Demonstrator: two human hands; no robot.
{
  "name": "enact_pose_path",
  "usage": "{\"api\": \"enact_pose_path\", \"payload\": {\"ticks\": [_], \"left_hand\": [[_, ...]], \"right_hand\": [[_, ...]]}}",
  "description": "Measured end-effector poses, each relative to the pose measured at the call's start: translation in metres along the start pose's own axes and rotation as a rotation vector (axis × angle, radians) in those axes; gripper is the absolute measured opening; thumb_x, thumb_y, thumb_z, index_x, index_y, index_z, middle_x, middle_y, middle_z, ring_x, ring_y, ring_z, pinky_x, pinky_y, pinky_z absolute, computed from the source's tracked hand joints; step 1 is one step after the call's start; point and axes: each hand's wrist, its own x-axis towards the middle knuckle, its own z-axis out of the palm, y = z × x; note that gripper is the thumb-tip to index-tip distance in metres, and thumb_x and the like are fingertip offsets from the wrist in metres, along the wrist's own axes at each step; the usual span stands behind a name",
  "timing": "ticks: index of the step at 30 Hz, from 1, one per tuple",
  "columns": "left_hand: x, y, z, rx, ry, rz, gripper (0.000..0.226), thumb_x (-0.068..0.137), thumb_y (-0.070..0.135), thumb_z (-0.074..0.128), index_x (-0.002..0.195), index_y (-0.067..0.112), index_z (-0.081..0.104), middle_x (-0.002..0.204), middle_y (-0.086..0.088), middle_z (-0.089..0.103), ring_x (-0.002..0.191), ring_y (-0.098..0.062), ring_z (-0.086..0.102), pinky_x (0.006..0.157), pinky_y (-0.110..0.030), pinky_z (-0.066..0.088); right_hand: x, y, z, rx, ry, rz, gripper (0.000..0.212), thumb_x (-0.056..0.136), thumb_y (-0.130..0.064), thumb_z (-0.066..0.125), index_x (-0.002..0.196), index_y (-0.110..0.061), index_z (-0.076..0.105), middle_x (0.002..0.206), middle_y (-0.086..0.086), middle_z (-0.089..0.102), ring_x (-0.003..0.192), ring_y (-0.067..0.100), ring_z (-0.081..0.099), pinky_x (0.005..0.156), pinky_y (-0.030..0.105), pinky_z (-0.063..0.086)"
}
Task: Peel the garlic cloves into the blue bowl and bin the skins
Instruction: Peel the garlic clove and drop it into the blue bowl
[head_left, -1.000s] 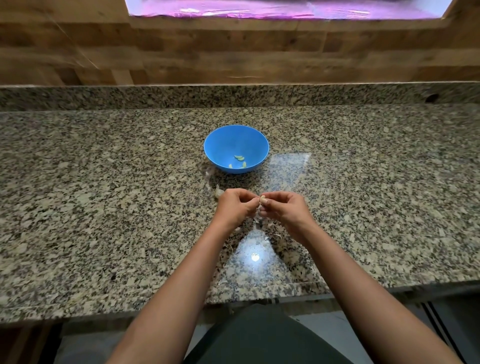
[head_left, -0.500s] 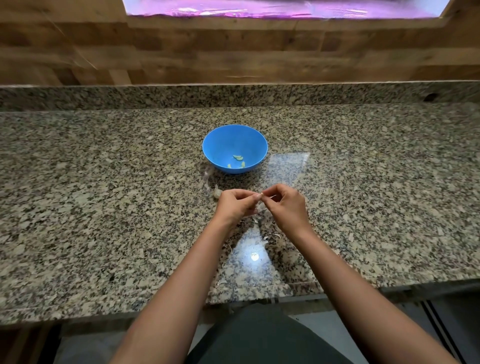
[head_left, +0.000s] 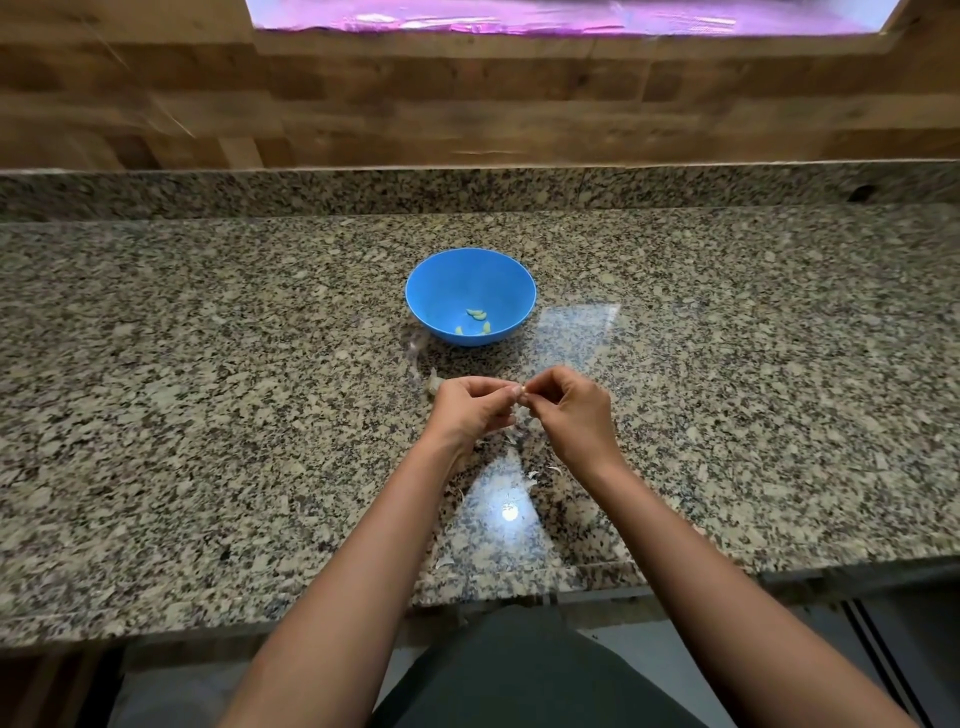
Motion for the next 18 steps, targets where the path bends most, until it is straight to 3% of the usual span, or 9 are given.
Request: {"api": "enact_pose_path", "payload": {"ticks": [9, 18], "left_hand": [[-0.0001, -0.0008, -0.0004, -0.012, 0.005, 0.01, 0.004, 0.084, 0.002, 0.065, 0.08, 0.001, 0.066, 0.071, -0.008, 0.065, 0.056, -0.008, 0.06, 0.059, -0.022, 0.054], [0.0014, -0.0028, -0.002, 0.057, 0.02, 0.02, 0.008, 0.086, 0.003, 0.063, 0.078, 0.001, 0.065, 0.069, -0.008, 0.062, 0.056, -0.012, 0.057, 0.06, -0.022, 0.055]], "right_hand": [[-0.0001, -0.0051, -0.0004, 0.025, 0.006, 0.019, 0.011, 0.084, -0.007, 0.068, 0.076, -0.014, 0.064, 0.073, -0.001, 0.065, 0.067, 0.01, 0.063, 0.064, 0.019, 0.055], [-0.0034, -0.0033, 0.0026, 0.069, -0.003, 0.03, 0.017, 0.082, -0.002, 0.067, 0.073, -0.015, 0.062, 0.074, 0.002, 0.064, 0.069, 0.017, 0.063, 0.064, 0.026, 0.056]]}}
